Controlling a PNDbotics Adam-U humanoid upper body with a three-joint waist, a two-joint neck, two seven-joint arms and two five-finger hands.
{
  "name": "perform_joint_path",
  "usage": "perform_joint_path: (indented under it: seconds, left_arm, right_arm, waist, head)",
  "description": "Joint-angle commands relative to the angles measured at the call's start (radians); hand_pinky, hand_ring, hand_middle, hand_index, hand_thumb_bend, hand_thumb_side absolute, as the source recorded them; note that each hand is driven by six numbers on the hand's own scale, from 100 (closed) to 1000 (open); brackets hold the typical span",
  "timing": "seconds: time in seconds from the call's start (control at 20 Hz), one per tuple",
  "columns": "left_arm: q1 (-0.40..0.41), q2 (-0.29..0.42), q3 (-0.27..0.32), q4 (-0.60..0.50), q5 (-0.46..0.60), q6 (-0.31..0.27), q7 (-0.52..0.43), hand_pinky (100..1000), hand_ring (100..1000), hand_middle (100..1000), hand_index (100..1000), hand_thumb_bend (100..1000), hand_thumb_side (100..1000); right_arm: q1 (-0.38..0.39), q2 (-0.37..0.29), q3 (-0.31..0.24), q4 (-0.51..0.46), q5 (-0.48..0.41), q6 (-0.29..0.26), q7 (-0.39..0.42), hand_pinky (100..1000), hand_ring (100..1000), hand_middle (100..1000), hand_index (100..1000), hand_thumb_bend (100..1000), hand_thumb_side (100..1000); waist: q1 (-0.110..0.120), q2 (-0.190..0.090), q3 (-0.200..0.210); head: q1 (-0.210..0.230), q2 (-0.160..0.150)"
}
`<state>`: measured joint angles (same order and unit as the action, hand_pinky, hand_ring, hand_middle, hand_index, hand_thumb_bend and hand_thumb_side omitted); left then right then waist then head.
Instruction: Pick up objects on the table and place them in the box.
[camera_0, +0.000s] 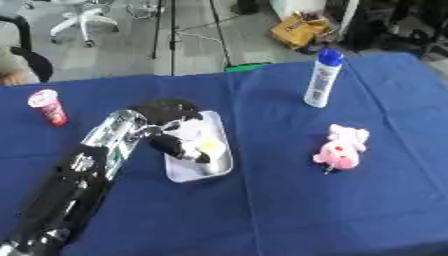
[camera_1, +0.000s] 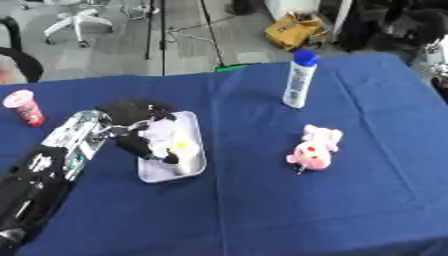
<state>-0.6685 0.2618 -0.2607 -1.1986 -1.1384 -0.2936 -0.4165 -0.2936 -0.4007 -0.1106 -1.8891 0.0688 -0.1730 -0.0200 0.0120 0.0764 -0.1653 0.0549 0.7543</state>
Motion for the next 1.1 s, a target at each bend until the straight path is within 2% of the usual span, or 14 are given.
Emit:
perform_joint_path:
  seconds: [0.05,0.1,0.15,0.2,0.25,0.3,0.35,0.5,0.65,0.8,0.95,1.1]
  left_arm:
    - [-0.001,0.024,0.043,-0.105,0.069,0.024,0.044,1000,978,948,946,950,1000]
    - [0.008,0.031,0.054,-0.141,0.085,0.037,0.057,968,939,926,933,910,995]
    - [0.020,0.036,0.098,-0.196,0.120,0.067,0.103,921,895,899,909,830,991]
    - [0.039,0.044,0.139,-0.253,0.177,0.104,0.164,921,895,899,909,830,991]
    - [0.056,0.049,0.171,-0.298,0.242,0.138,0.221,902,872,888,901,727,1000]
    - [0.073,0.056,0.194,-0.335,0.318,0.167,0.275,902,872,888,901,727,1000]
    - [0.089,0.061,0.218,-0.365,0.397,0.193,0.329,891,860,888,902,566,1000]
    - [0.147,0.086,0.304,-0.450,0.640,0.251,0.564,879,854,885,897,542,1000]
    - [0.197,0.096,0.354,-0.490,0.726,0.281,0.697,865,841,869,887,521,1000]
    - [0.241,0.093,0.377,-0.527,0.747,0.291,0.742,864,840,868,887,518,1000]
    - [0.280,0.090,0.400,-0.545,0.749,0.304,0.760,859,835,859,881,506,986]
    - [0.297,0.086,0.412,-0.555,0.754,0.309,0.770,858,834,858,882,503,984]
  right_arm:
    - [-0.012,-0.013,-0.009,-0.013,-0.002,0.000,0.000,806,795,787,914,246,643]
    - [-0.012,-0.014,-0.009,-0.013,-0.002,0.000,0.000,806,795,787,914,246,643]
    - [-0.011,-0.014,-0.011,-0.013,-0.001,0.001,-0.002,806,795,787,914,246,643]
    - [-0.011,-0.015,-0.012,-0.013,-0.001,0.001,-0.003,806,795,787,914,246,643]
    - [-0.010,-0.016,-0.013,-0.013,0.000,0.001,-0.004,806,795,787,914,246,643]
    - [-0.010,-0.016,-0.013,-0.013,0.000,0.001,-0.005,806,795,787,914,246,643]
    - [-0.010,-0.016,-0.014,-0.013,0.000,0.001,-0.006,806,795,787,914,246,642]
    - [-0.009,-0.019,-0.015,-0.013,0.001,0.001,-0.007,806,795,787,914,246,642]
    - [-0.010,-0.019,-0.015,-0.014,0.002,0.001,-0.008,806,795,787,915,246,641]
    - [-0.010,-0.020,-0.016,-0.014,0.002,0.000,-0.008,806,795,787,915,246,641]
    - [-0.010,-0.021,-0.016,-0.015,0.002,0.001,-0.008,807,795,787,915,246,641]
    - [-0.010,-0.021,-0.017,-0.014,0.003,0.001,-0.009,807,795,787,915,246,641]
  waist:
    - [-0.016,-0.015,0.002]
    - [-0.016,-0.015,0.002]
    - [-0.017,-0.016,0.007]
    - [-0.016,-0.016,0.008]
    - [-0.017,-0.015,0.011]
    - [-0.017,-0.015,0.012]
    - [-0.017,-0.015,0.014]
    - [-0.017,-0.013,0.021]
    - [-0.017,-0.012,0.027]
    - [-0.016,-0.011,0.030]
    - [-0.015,-0.009,0.032]
    - [-0.015,-0.008,0.033]
  head:
    - [-0.006,-0.013]
    - [-0.006,-0.014]
    - [-0.008,-0.014]
    - [-0.009,-0.015]
    - [-0.009,-0.017]
    - [-0.010,-0.017]
    - [-0.011,-0.018]
    - [-0.015,-0.016]
    - [-0.002,-0.017]
    - [0.029,-0.023]
    - [0.097,-0.022]
    - [0.099,-0.021]
